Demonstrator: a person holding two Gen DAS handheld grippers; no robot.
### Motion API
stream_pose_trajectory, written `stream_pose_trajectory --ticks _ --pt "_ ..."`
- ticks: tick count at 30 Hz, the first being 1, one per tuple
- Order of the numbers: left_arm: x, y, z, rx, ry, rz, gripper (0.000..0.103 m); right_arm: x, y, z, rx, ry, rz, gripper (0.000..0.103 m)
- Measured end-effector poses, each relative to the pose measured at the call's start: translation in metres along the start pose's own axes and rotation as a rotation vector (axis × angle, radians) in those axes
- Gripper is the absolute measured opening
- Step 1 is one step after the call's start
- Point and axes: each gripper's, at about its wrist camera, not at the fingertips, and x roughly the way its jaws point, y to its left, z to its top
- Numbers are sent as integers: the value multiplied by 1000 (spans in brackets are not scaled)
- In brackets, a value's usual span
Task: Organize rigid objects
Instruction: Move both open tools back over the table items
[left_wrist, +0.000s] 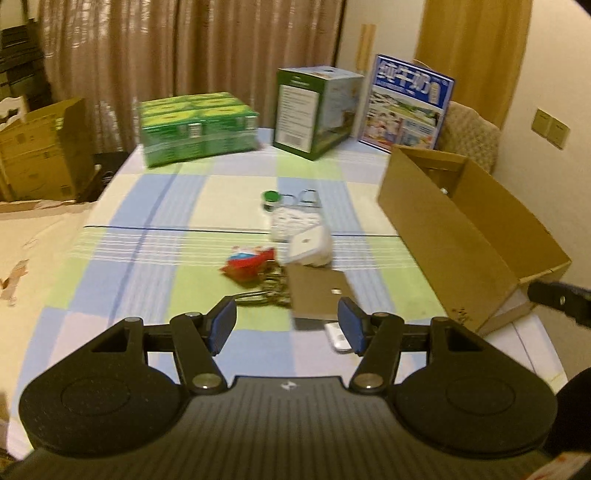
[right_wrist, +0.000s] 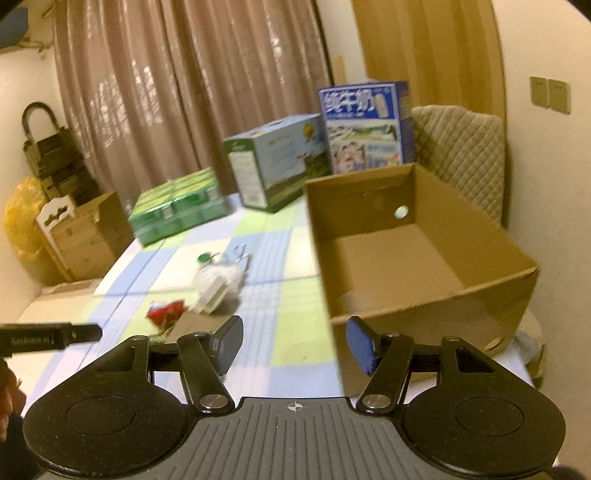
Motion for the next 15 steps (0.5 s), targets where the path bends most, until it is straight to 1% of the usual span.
stream_pose_trajectory --ticks 5,8,15 --pt "-9 16 -1 -23 -16 26 57 4 19 -9 -27 24 26 59" --pt "-12 20 -1 -27 -23 28 58 6 28 -11 -37 32 33 59" --pt "-8 25 0 -9 -20 37 59 21 46 -13 -59 48 40 59"
